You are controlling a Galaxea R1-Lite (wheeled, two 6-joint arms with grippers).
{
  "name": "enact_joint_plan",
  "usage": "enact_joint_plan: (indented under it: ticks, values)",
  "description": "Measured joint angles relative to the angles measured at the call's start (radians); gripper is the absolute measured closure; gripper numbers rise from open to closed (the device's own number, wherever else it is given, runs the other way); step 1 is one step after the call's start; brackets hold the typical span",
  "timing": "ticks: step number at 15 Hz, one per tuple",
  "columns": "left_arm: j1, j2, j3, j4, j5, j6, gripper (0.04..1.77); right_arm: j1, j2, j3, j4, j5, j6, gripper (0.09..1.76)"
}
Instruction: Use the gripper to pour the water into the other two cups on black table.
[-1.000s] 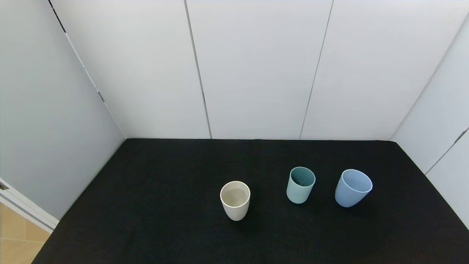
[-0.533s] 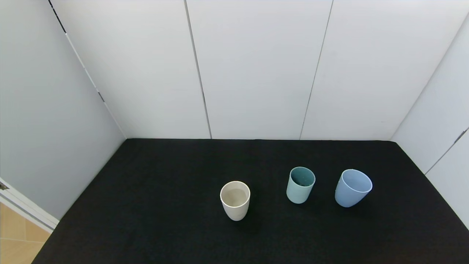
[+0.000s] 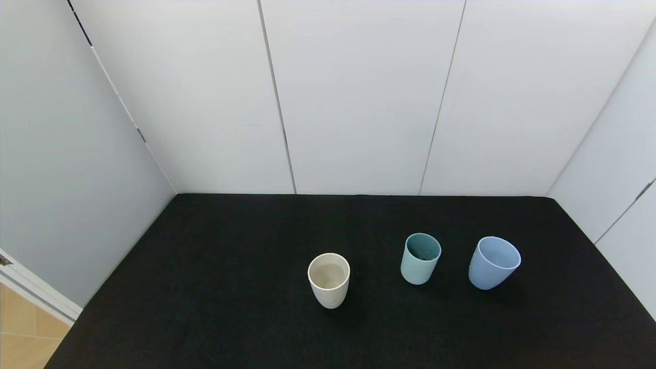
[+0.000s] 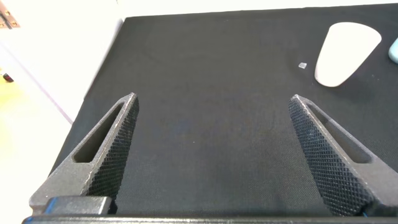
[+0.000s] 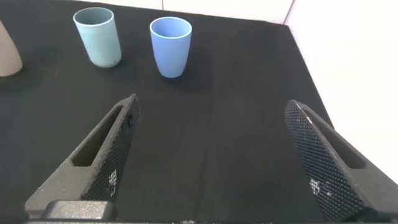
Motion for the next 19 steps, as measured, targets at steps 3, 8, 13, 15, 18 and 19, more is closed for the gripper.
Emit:
enact_joint_plan:
  ticks: [3, 8, 13, 15, 18, 19]
  values:
    - [0.000, 0.000, 0.000, -0.001, 0.000, 0.000, 0.09, 0.000, 0.000, 0.000, -0.004, -0.001, 0.046, 0.15]
    - [0.000, 0.000, 0.000, 0.000, 0.000, 0.000, 0.09, 0.000, 0.000, 0.002, -0.004, -0.001, 0.046, 0.15]
    - [0.000, 0.000, 0.000, 0.000, 0.000, 0.000, 0.09, 0.001, 0.000, 0.002, -0.004, -0.001, 0.032, 0.15]
    - [0.000, 0.000, 0.000, 0.000, 0.000, 0.000, 0.09, 0.001, 0.000, 0.002, -0.002, 0.000, 0.034, 0.15]
    - [0.000, 0.000, 0.000, 0.000, 0.000, 0.000, 0.09, 0.001, 0.000, 0.002, -0.002, -0.001, 0.034, 0.15]
    - [0.000, 0.000, 0.000, 0.000, 0.000, 0.000, 0.09, 0.001, 0.000, 0.002, -0.001, 0.000, 0.033, 0.15]
